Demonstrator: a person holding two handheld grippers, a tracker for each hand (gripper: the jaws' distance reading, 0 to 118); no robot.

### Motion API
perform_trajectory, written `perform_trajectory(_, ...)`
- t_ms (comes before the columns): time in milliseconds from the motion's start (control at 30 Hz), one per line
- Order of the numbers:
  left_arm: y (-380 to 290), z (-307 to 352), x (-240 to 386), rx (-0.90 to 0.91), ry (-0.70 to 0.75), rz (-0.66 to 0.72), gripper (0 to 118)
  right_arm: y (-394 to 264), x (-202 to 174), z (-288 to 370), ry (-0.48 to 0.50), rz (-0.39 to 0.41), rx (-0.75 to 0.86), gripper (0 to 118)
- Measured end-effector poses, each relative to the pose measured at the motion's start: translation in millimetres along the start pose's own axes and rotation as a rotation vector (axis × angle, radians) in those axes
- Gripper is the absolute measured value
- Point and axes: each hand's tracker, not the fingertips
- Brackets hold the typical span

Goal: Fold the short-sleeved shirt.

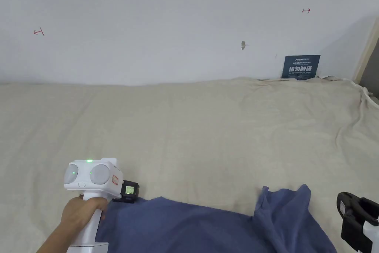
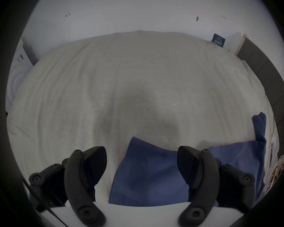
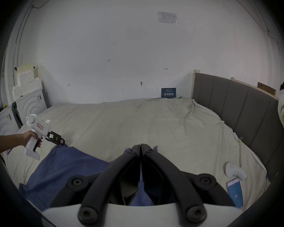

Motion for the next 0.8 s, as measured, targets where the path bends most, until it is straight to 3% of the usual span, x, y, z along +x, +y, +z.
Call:
perform_trajectory(167,-5,-12,4,-0.041,0.041,-0.002,69,-6,3,-2,-0.004,-0.012,-0.024,1)
perform_trajectory(200,-4,-10,5,-0.023,0.043,-0.033,59,-7,3,-2,-0.005,-0.011,-0.029,1)
perform_trajectory(233,-4,-9,6,-0.027,0.042,-0.037,38,-7,4,-2,-0.005,-0.01,-0.033,1)
perform_trajectory(267,-3,-5,8,-0.03,0.037,-0.041,38,-7,4,-3,-0.007,-0.012,-0.038,1)
perform_trajectory(300,-3,-2,10,-0.015,0.017,-0.054,30,-7,6,-3,-0.01,-0.015,-0.04,1)
perform_trajectory(367,-6,3,16,0.002,0.016,-0.095,6,-6,10,-6,-0.017,-0.026,-0.046,1)
perform_trajectory(467,-10,15,21,0.015,0.004,-0.103,2,-2,17,-17,-0.019,-0.05,-0.063,1)
perform_trajectory(667,-20,71,10,0.141,-0.049,-0.078,1,1,35,-71,-0.026,-0.024,-0.156,1)
perform_trajectory(800,-29,106,2,0.172,-0.053,-0.08,1,-1,48,-117,-0.002,-0.112,-0.262,5)
